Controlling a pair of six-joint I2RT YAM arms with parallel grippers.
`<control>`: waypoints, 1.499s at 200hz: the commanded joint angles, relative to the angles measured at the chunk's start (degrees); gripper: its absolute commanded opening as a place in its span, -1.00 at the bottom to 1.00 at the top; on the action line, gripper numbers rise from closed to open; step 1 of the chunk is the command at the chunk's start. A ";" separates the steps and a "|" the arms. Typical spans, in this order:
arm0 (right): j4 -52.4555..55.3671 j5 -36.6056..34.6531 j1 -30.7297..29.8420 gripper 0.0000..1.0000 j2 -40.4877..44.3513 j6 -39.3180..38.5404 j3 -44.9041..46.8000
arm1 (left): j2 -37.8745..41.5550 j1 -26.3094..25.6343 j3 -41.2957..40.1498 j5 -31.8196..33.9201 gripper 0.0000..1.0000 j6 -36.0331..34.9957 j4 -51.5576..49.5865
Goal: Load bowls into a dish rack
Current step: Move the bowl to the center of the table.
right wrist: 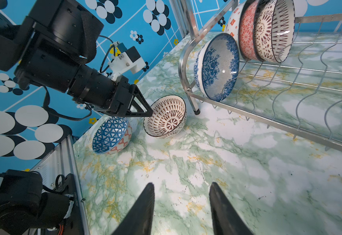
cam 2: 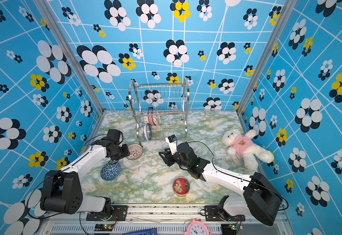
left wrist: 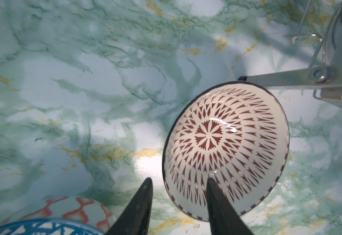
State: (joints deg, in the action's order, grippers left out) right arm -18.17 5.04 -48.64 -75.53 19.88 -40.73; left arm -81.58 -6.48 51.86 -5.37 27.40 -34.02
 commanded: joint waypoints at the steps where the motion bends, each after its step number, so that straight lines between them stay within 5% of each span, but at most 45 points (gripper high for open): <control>1: -0.02 0.61 -0.38 -0.07 0.29 -0.62 0.76 | -1.09 -0.34 -1.01 1.53 -0.11 0.79 1.18; 159: 2.05 -0.73 -0.33 -0.07 0.71 -1.12 0.43 | 0.35 -1.51 -3.42 2.80 -0.91 1.61 3.27; 197: 2.65 -1.26 -0.36 -0.06 0.65 -1.29 0.18 | 4.66 -2.52 -4.69 2.14 -0.92 2.06 1.30; 300: 8.54 -4.16 4.20 -0.06 5.96 1.40 1.57 | 12.42 -18.78 -7.91 3.49 -0.96 10.20 0.37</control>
State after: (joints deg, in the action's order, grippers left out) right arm -13.41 2.79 -47.18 -72.82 19.29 -40.56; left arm -70.39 -21.43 44.45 -2.63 33.56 -34.33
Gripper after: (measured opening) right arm 0.468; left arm 0.079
